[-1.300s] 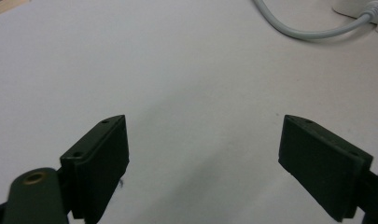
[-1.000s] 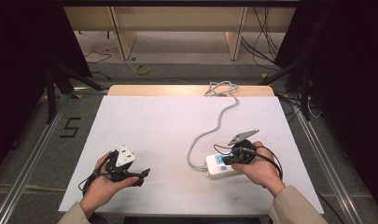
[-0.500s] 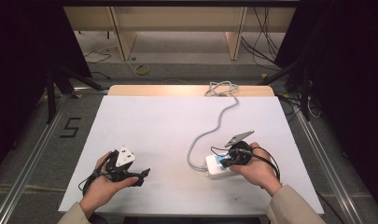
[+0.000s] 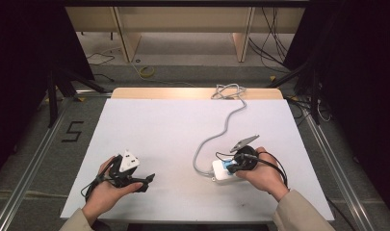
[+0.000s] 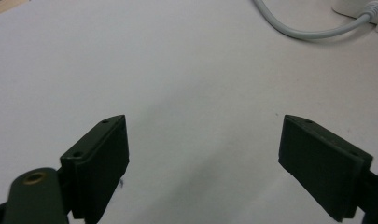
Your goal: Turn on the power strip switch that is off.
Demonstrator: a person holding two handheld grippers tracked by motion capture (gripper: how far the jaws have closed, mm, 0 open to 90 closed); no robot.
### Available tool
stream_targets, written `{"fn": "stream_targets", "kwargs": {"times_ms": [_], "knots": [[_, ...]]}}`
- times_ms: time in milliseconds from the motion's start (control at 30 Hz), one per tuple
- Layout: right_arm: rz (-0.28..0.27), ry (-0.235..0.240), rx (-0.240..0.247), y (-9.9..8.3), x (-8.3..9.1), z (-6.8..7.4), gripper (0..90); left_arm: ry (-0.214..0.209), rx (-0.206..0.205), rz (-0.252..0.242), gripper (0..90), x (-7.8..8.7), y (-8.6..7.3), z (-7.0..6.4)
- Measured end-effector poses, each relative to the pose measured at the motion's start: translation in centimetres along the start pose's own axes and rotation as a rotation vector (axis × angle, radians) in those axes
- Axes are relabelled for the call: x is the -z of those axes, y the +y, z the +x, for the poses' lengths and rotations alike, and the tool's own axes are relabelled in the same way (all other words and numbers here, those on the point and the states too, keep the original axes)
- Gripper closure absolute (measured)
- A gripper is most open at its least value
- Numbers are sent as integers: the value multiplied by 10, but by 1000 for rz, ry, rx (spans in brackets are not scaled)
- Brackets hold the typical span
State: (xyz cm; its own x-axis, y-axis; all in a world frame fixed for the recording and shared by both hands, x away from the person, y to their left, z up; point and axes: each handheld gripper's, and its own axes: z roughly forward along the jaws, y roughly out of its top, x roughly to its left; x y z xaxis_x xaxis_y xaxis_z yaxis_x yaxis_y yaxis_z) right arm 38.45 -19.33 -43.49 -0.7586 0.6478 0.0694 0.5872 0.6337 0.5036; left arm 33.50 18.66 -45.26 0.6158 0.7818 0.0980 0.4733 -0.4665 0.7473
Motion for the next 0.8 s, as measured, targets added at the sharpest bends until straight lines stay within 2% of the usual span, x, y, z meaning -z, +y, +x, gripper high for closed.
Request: {"fn": "stream_targets", "kwargs": {"times_ms": [800], "knots": [[31,-18,27,3,-4,5,900,1,-2,-1,157,0,0,0]]}}
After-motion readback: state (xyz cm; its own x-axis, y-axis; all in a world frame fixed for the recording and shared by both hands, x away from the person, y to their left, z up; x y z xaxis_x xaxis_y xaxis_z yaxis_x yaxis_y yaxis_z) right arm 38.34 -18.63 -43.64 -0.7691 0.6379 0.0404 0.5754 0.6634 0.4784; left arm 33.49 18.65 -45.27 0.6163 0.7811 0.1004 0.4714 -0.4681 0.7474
